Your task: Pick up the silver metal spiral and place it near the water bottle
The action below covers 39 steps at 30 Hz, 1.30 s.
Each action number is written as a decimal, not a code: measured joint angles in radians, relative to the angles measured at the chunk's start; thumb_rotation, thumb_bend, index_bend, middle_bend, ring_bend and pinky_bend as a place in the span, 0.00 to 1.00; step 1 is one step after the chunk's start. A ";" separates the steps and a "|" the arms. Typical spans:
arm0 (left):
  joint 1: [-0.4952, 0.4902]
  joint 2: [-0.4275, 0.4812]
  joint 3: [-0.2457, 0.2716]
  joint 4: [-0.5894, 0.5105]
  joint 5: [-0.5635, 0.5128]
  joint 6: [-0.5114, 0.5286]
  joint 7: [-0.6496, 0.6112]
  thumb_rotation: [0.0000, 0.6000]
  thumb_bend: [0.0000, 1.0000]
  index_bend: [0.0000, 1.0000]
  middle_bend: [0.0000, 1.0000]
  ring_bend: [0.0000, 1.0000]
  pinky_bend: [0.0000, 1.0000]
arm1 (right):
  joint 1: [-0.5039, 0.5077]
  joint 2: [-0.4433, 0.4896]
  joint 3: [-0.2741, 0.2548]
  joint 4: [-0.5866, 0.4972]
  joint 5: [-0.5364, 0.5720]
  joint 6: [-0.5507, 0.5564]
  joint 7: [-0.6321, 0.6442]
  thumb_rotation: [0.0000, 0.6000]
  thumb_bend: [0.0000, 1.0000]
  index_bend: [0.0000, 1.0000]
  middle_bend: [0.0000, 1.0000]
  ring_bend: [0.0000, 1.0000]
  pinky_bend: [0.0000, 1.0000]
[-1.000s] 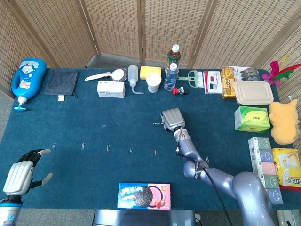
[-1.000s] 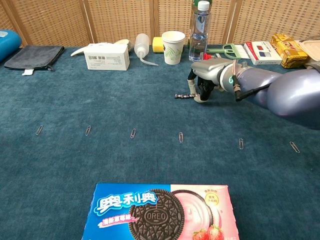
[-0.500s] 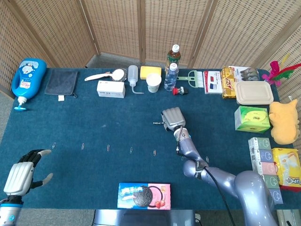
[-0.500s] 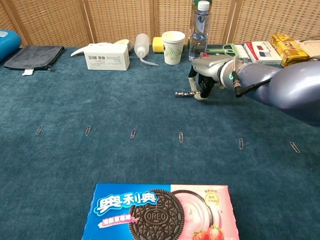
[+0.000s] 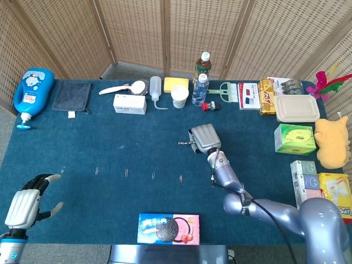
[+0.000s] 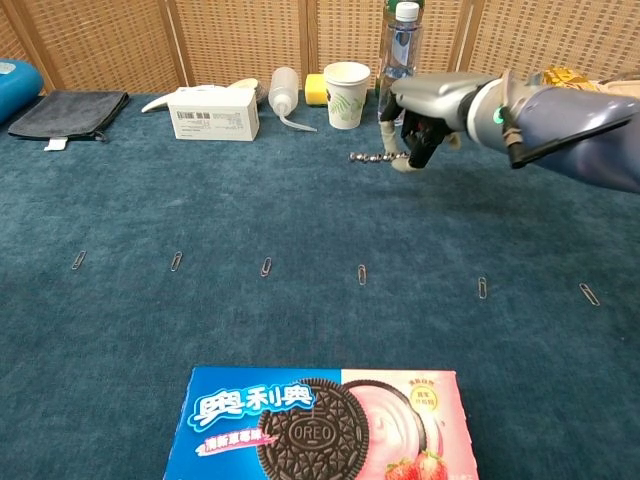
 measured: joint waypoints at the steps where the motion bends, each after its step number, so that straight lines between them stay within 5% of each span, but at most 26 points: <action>1: 0.001 0.001 0.000 -0.001 0.002 0.003 0.000 1.00 0.38 0.22 0.24 0.17 0.21 | -0.008 0.018 -0.002 -0.030 -0.009 0.012 0.001 1.00 0.52 0.62 0.83 0.92 0.74; 11: 0.006 0.013 -0.002 -0.011 0.025 0.027 -0.001 1.00 0.38 0.22 0.24 0.17 0.21 | -0.112 0.227 -0.098 -0.342 -0.115 0.147 -0.039 1.00 0.52 0.62 0.83 0.92 0.74; 17: 0.005 0.019 -0.003 -0.021 0.037 0.035 0.004 1.00 0.38 0.22 0.24 0.17 0.21 | -0.170 0.296 -0.170 -0.436 -0.180 0.225 -0.081 1.00 0.52 0.62 0.83 0.91 0.74; 39: 0.005 0.047 -0.004 -0.066 0.072 0.056 0.038 1.00 0.38 0.22 0.24 0.17 0.21 | -0.311 0.372 -0.351 -0.458 -0.316 0.320 -0.165 1.00 0.52 0.61 0.83 0.92 0.74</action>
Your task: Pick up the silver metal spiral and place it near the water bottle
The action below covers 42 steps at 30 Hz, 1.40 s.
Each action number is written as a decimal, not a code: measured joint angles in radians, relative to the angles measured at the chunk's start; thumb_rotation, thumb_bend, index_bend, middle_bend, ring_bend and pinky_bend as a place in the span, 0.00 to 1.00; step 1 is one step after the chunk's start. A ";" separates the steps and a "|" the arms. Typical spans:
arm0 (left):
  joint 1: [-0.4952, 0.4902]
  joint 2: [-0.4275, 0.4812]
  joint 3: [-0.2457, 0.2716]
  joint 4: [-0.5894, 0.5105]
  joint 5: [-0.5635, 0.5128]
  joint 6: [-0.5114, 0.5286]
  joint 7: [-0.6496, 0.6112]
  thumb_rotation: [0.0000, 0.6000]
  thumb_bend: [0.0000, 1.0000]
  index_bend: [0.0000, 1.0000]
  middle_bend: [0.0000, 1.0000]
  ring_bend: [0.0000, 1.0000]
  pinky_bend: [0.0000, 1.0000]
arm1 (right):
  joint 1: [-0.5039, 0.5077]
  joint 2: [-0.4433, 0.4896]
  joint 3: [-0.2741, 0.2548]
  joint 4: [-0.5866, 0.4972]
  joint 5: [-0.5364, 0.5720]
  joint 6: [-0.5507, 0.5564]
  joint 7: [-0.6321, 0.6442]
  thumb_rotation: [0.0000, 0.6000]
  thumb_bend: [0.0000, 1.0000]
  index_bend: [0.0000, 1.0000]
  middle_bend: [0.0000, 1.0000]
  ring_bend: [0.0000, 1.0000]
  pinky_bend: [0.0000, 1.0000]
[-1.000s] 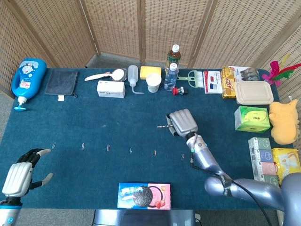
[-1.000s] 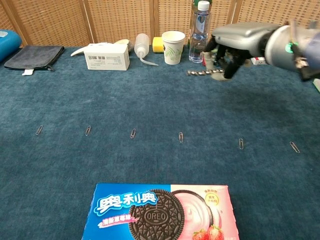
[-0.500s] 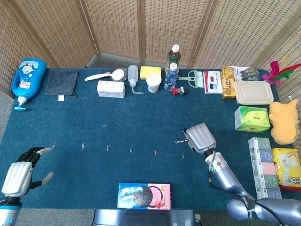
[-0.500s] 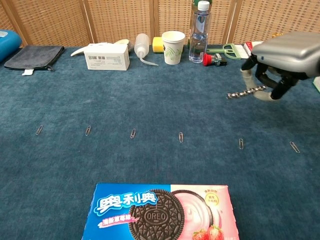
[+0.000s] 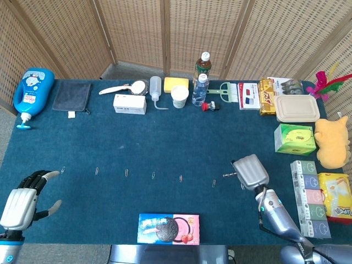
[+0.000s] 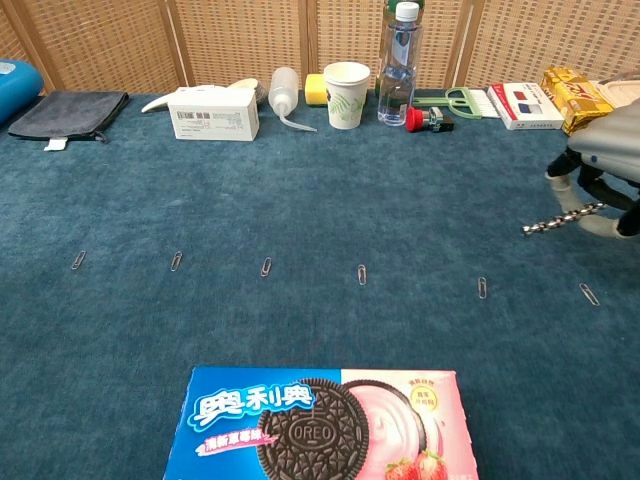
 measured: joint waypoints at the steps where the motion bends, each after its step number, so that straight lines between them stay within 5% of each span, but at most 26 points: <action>1: 0.000 0.001 -0.001 -0.004 0.002 0.001 0.003 1.00 0.38 0.22 0.24 0.17 0.21 | -0.005 0.001 -0.004 0.008 -0.005 0.002 0.002 1.00 0.52 0.61 0.83 0.92 0.74; 22: -0.001 0.014 0.003 -0.062 0.025 0.005 0.060 1.00 0.38 0.21 0.24 0.17 0.21 | -0.107 -0.029 -0.070 0.193 -0.072 -0.047 0.045 1.00 0.52 0.62 0.83 0.91 0.74; 31: 0.008 0.015 0.007 -0.055 0.023 0.012 0.052 1.00 0.38 0.21 0.24 0.17 0.21 | -0.107 -0.057 -0.042 0.208 -0.072 -0.074 0.004 1.00 0.52 0.61 0.83 0.92 0.74; 42: 0.002 0.003 0.004 -0.045 0.021 0.002 0.043 1.00 0.38 0.20 0.24 0.17 0.21 | -0.084 -0.025 0.029 0.085 -0.075 -0.067 -0.012 1.00 0.52 0.61 0.83 0.91 0.74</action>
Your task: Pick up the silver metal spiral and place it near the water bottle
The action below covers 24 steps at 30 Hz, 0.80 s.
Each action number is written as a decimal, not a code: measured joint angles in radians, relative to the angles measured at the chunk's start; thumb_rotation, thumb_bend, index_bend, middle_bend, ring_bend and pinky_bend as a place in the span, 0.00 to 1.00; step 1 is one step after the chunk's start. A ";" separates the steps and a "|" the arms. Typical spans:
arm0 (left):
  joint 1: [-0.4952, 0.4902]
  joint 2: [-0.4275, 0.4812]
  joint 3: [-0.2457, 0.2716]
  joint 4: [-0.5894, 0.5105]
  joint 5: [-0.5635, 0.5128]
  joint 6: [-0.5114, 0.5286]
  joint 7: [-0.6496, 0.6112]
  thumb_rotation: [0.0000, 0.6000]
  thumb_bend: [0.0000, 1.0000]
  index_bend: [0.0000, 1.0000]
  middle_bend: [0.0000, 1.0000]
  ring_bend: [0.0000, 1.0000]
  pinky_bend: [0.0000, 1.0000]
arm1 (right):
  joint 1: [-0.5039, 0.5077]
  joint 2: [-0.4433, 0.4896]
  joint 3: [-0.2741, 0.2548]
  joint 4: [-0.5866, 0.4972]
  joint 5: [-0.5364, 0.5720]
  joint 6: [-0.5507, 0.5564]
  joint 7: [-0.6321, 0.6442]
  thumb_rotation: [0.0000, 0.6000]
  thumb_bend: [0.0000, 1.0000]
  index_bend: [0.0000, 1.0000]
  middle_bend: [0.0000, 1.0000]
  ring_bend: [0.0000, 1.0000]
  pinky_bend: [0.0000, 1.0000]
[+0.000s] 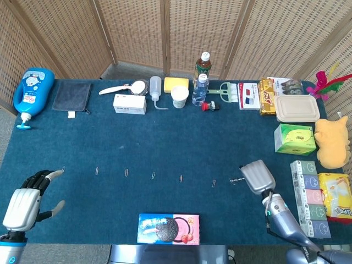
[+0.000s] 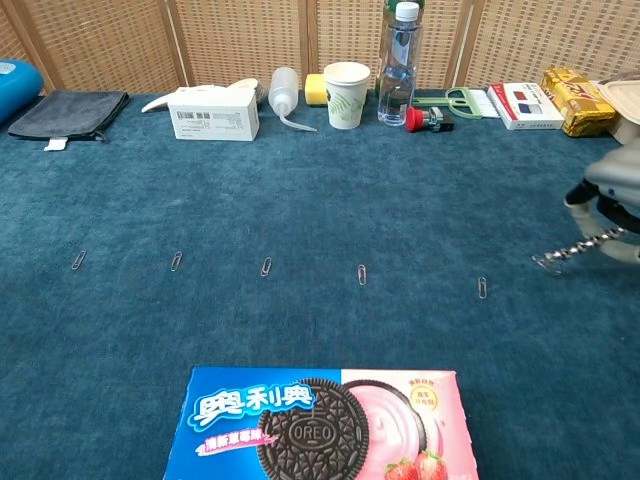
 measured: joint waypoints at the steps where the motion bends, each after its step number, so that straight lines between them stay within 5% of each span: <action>1: 0.000 0.000 0.000 0.001 -0.001 0.000 -0.001 1.00 0.38 0.20 0.24 0.17 0.21 | 0.005 0.001 0.007 -0.010 0.001 -0.002 -0.005 1.00 0.52 0.61 0.83 0.91 0.74; 24: 0.015 0.008 0.000 0.032 -0.020 0.011 -0.040 1.00 0.38 0.19 0.24 0.17 0.21 | 0.068 -0.117 0.033 0.037 0.089 -0.075 -0.095 1.00 0.52 0.61 0.83 0.91 0.74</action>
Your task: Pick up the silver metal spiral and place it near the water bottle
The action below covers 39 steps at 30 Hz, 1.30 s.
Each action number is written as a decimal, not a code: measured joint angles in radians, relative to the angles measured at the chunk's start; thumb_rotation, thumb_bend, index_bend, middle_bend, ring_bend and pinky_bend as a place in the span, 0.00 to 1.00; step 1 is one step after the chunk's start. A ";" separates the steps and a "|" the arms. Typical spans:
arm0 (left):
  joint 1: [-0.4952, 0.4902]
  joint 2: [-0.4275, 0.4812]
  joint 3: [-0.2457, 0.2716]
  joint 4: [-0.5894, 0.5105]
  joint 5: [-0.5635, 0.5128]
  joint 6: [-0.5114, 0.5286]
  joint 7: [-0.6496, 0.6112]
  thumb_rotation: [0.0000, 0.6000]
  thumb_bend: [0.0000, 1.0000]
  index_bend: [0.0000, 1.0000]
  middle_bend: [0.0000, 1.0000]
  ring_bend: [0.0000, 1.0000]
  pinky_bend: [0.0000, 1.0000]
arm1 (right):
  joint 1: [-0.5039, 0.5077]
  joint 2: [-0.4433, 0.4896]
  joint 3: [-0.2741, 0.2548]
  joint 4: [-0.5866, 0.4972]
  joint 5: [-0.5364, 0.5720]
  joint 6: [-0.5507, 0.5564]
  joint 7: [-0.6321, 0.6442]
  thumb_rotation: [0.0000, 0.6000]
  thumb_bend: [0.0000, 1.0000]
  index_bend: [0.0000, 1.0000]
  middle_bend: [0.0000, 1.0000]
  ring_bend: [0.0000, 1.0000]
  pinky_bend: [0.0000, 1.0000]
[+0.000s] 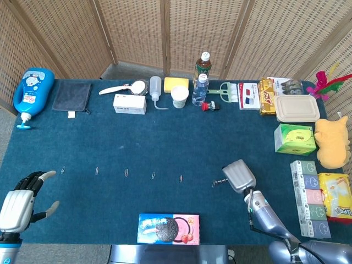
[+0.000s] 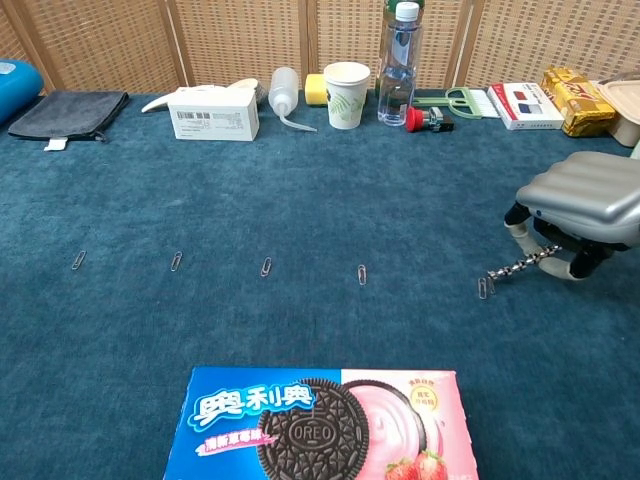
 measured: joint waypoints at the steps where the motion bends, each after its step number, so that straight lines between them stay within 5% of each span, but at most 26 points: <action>1: 0.000 -0.001 0.000 0.000 0.000 -0.001 0.000 1.00 0.38 0.19 0.24 0.17 0.21 | 0.002 -0.001 0.001 0.000 0.002 0.000 -0.003 1.00 0.52 0.61 0.83 0.92 0.74; 31: -0.006 -0.013 -0.005 0.025 -0.014 -0.014 -0.014 1.00 0.38 0.19 0.24 0.17 0.21 | 0.043 -0.056 0.011 0.025 0.082 -0.012 -0.021 1.00 0.52 0.60 0.83 0.91 0.74; 39: -0.013 -0.019 -0.008 0.029 -0.017 -0.025 -0.016 1.00 0.38 0.18 0.24 0.17 0.21 | 0.055 -0.039 0.041 -0.040 0.059 0.003 0.018 1.00 0.52 0.60 0.83 0.91 0.74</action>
